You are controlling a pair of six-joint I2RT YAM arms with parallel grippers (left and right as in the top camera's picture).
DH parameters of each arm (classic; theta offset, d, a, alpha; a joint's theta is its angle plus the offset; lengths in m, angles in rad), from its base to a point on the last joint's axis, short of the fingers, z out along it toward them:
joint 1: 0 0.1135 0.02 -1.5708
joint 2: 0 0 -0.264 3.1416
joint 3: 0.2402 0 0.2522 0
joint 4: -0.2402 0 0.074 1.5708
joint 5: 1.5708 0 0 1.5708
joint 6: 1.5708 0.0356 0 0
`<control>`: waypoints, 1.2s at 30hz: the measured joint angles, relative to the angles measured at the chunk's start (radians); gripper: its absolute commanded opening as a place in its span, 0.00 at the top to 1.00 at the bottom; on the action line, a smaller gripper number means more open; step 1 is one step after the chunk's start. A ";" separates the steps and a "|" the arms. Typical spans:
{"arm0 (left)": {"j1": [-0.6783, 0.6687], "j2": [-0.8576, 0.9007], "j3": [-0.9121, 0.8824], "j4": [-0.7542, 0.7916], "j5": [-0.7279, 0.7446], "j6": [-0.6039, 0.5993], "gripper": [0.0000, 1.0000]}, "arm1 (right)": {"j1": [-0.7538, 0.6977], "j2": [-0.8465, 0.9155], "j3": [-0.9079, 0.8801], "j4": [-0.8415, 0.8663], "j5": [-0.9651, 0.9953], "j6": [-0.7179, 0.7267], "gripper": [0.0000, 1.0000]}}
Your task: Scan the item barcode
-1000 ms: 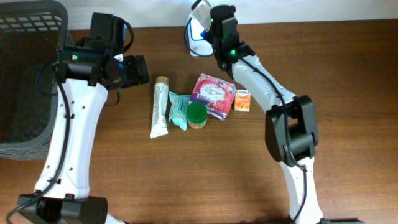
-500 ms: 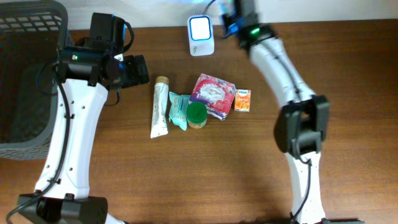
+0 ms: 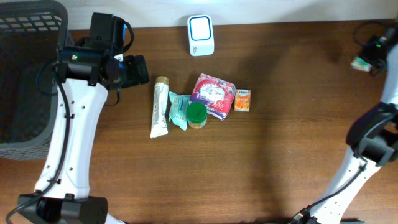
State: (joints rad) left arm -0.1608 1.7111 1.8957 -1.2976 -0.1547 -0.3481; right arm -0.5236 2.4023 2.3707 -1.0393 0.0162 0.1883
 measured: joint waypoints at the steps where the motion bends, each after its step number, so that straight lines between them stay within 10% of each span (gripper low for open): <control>1: 0.000 0.000 0.000 0.000 0.000 0.000 0.01 | -0.031 0.000 -0.002 -0.002 0.000 0.000 0.95; 4: 0.000 0.000 0.000 0.000 0.000 0.000 0.01 | -0.124 0.000 -0.018 0.003 0.000 0.004 0.66; 6: 0.000 0.000 0.000 0.000 0.000 0.000 0.01 | -0.161 0.004 -0.019 0.003 0.000 0.005 0.07; 7: 0.000 0.000 0.000 0.000 0.000 0.000 0.01 | -0.174 0.006 -0.019 0.002 0.000 0.009 0.01; 16: 0.000 0.000 0.000 0.000 0.000 0.000 0.01 | -0.113 0.019 -0.026 -0.036 -0.355 -0.047 0.02; 22: 0.000 0.000 0.000 0.000 0.000 0.000 0.01 | 0.100 0.011 -0.034 -0.385 -0.684 -0.158 0.02; 36: 0.000 0.000 0.000 0.000 0.000 0.000 0.01 | 0.514 -0.011 -0.454 -0.163 -0.537 -0.164 0.50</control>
State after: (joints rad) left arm -0.1608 1.7111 1.8957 -1.2972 -0.1543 -0.3481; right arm -0.0093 2.3909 1.9171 -1.2018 -0.5205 0.0242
